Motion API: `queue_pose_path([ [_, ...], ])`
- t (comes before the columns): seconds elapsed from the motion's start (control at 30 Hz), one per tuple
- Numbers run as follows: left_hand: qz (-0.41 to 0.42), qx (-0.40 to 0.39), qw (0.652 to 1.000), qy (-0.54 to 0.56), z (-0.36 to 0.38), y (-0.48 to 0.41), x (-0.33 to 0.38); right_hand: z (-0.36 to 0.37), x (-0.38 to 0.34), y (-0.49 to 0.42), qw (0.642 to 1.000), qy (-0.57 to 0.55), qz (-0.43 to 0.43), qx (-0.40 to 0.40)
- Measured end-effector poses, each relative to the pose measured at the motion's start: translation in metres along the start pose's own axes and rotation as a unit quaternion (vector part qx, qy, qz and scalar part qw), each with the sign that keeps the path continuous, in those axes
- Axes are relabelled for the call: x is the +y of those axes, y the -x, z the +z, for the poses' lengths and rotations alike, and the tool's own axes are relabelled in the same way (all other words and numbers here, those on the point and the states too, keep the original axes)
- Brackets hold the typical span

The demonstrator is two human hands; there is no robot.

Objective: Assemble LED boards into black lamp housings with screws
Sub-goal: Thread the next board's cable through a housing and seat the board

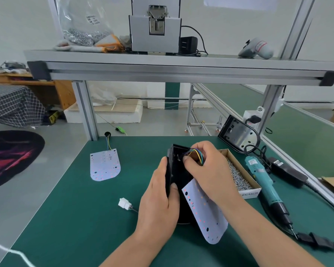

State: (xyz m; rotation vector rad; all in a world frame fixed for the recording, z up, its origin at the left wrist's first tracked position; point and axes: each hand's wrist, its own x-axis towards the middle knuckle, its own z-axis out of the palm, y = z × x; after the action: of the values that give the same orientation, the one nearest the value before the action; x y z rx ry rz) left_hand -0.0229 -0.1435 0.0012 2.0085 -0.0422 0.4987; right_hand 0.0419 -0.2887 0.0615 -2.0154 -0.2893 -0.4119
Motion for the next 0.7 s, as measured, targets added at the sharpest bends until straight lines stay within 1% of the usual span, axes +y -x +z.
queue_pose_path([
  [0.23,0.004,-0.010,1.000,0.002,0.000,0.001,-0.004,0.009,-0.002,0.005,0.999,-0.042,0.000,-0.013],
  [0.3,0.004,-0.015,1.000,-0.003,0.000,0.000,-0.003,0.012,-0.002,0.006,0.999,-0.047,-0.002,-0.005],
  [0.4,-0.002,-0.006,1.000,0.008,0.000,0.000,-0.003,0.010,-0.001,0.005,0.999,-0.034,-0.010,0.011],
  [0.57,-0.008,0.021,0.999,0.024,0.000,0.001,-0.005,0.008,-0.003,0.005,0.999,0.027,-0.040,-0.007],
  [0.7,0.017,0.025,0.999,0.019,-0.001,0.003,-0.002,0.006,-0.001,0.003,0.997,0.054,-0.052,0.002],
])
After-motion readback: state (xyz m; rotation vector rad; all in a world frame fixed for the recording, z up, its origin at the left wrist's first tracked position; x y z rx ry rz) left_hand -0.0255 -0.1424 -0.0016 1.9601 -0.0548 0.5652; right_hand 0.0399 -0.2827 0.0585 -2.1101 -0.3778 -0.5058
